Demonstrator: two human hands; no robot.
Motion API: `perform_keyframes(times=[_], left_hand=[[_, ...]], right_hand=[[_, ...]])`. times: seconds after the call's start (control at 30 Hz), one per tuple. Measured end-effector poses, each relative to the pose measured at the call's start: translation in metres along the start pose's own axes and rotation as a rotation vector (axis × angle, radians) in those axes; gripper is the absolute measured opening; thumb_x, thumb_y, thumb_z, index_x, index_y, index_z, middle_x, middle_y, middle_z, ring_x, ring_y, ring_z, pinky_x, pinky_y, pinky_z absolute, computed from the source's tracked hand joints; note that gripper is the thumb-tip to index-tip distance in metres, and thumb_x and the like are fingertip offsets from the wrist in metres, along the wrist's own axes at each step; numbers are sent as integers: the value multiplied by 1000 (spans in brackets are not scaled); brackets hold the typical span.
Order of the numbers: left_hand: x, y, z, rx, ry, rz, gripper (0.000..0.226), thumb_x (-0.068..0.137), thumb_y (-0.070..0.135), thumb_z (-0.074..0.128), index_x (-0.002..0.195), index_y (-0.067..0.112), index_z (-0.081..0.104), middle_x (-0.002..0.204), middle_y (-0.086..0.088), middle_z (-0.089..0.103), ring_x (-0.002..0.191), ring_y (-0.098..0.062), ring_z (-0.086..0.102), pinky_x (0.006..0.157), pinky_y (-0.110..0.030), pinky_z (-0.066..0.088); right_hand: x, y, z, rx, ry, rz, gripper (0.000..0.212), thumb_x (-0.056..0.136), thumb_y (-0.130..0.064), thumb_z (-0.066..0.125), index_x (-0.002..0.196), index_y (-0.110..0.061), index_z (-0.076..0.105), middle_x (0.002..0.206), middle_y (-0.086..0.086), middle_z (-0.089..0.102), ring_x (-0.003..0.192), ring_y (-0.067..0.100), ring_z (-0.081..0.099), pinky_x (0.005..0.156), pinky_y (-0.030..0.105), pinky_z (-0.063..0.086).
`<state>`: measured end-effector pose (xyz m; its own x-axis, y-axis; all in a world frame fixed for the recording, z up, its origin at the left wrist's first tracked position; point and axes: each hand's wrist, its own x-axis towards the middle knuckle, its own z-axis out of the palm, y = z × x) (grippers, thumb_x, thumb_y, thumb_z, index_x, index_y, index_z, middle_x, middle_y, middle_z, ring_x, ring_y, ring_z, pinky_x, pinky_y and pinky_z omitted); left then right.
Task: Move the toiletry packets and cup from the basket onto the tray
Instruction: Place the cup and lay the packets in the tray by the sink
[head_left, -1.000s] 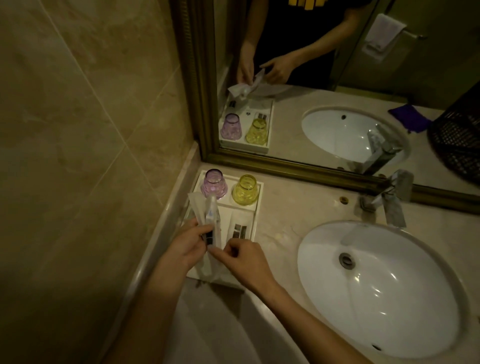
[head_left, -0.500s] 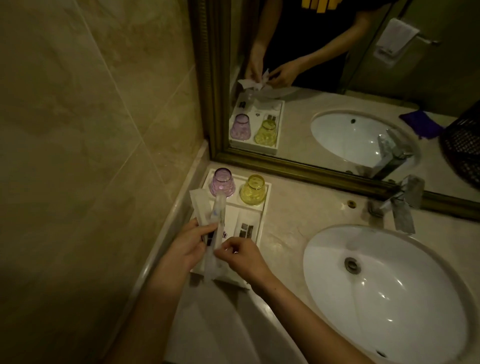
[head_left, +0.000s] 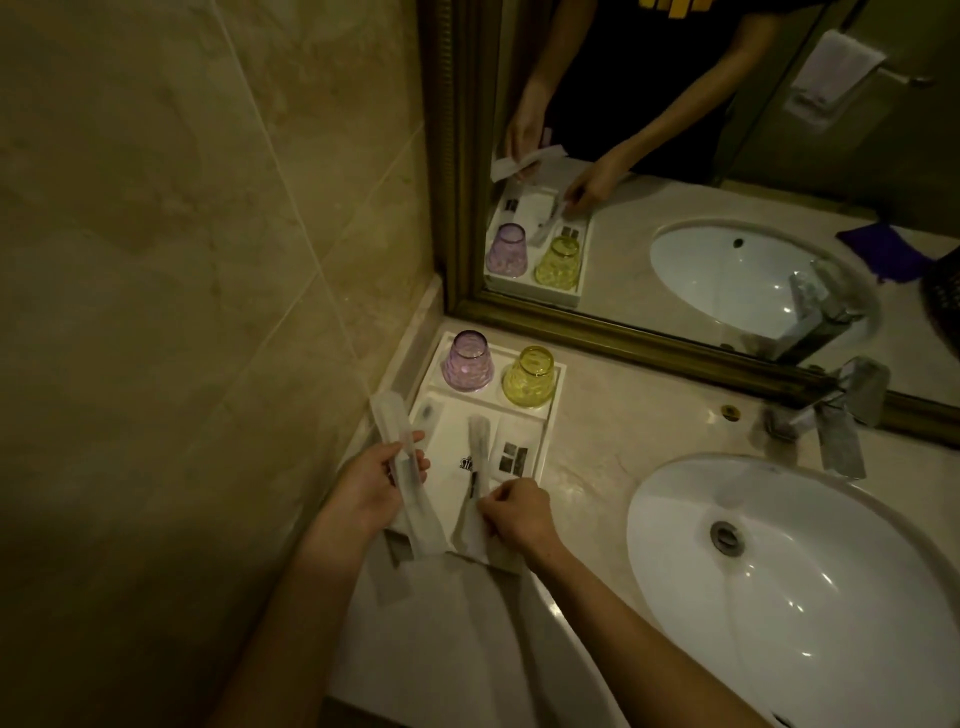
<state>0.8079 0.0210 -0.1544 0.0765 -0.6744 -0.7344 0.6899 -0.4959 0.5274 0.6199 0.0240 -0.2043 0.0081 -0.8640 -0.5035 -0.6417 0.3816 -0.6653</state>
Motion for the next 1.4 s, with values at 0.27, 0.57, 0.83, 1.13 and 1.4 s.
perform_keyframes(times=[0.27, 0.57, 0.83, 1.13, 1.4], left_hand=[[10, -6, -2, 221, -6, 66, 32, 88, -13, 39, 111, -7, 61, 73, -18, 66, 62, -25, 61, 64, -34, 52], [53, -22, 8, 691, 118, 308, 32, 73, -16, 68, 100, 1, 65, 74, -9, 65, 67, -23, 63, 58, -25, 49], [70, -39, 18, 1196, 229, 507, 29, 72, -3, 71, 100, 4, 67, 84, -12, 68, 81, -28, 64, 68, -28, 47], [40, -75, -2, 1758, 226, 843, 42, 67, 15, 81, 104, 9, 62, 100, -14, 55, 94, -33, 54, 77, -43, 48], [35, -83, -6, 1873, 283, 808, 48, 85, 11, 62, 132, 15, 52, 123, -12, 53, 117, -27, 49, 101, -34, 41]], right_hand=[[3, 2, -1, -203, 50, -102, 36, 90, -31, 68, 69, -2, 74, 65, 13, 73, 60, 24, 69, 64, 38, 59], [-17, 1, -23, 26, -10, -169, 25, 94, -17, 64, 77, -1, 74, 63, 9, 71, 41, 4, 57, 49, 19, 53], [-22, 28, -36, 50, 3, -115, 26, 97, -18, 64, 80, 1, 74, 63, 0, 68, 42, -1, 59, 49, 13, 49], [-19, 19, -21, -379, 83, -464, 21, 95, -26, 57, 113, -21, 68, 96, 1, 69, 82, 18, 65, 71, 34, 53], [-9, 19, 1, -788, -41, -593, 50, 98, -30, 53, 144, -12, 46, 122, 11, 53, 103, 33, 55, 77, 44, 53]])
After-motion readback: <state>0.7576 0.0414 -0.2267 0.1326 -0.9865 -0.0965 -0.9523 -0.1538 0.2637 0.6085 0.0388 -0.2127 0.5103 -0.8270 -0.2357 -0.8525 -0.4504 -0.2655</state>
